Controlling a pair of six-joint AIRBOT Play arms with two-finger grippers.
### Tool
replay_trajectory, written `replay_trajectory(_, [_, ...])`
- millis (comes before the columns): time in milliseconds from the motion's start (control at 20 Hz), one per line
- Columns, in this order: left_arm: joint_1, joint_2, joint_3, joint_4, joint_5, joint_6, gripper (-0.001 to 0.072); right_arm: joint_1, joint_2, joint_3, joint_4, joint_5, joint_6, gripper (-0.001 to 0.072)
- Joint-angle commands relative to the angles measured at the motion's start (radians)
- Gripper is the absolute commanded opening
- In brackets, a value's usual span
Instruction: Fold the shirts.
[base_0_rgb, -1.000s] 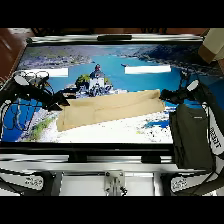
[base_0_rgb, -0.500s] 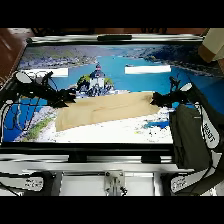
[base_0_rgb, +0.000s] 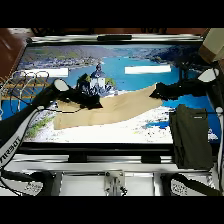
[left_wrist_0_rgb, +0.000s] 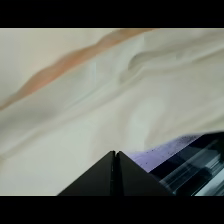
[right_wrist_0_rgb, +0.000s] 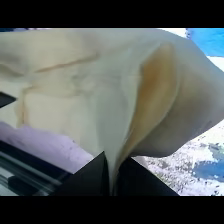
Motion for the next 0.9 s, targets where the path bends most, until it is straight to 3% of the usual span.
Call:
replay_trajectory(0, [-0.154, -0.037, -0.003, -0.075, 0.186, -0.036, 0.0042, 0.042, 0.187, 0.0, -0.043, 0.125, 0.105, 0.0069])
replay_trajectory(200, [-0.246, -0.095, -0.003, -0.277, 0.32, -0.018, 0.0041, 0.113, 0.344, 0.0, -0.046, 0.141, 0.22, 0.0069])
replay_trajectory(300, [-0.288, -0.122, 0.001, -0.385, 0.284, 0.056, 0.0041, 0.14, 0.399, 0.0, -0.056, 0.124, 0.267, 0.0069])
replay_trajectory(500, [-0.278, -0.111, 0.001, -0.4, 0.227, 0.128, 0.0038, 0.178, 0.438, 0.0, -0.048, 0.04, 0.307, 0.0069])
replay_trajectory(600, [-0.211, -0.057, 0.0, -0.326, 0.194, 0.13, 0.0036, 0.224, 0.429, 0.0, -0.045, -0.031, 0.309, 0.0069])
replay_trajectory(850, [0.09, 0.222, 0.0, 0.086, 0.016, -0.017, 0.0037, 0.447, 0.295, 0.0, -0.056, -0.297, 0.314, 0.0069])
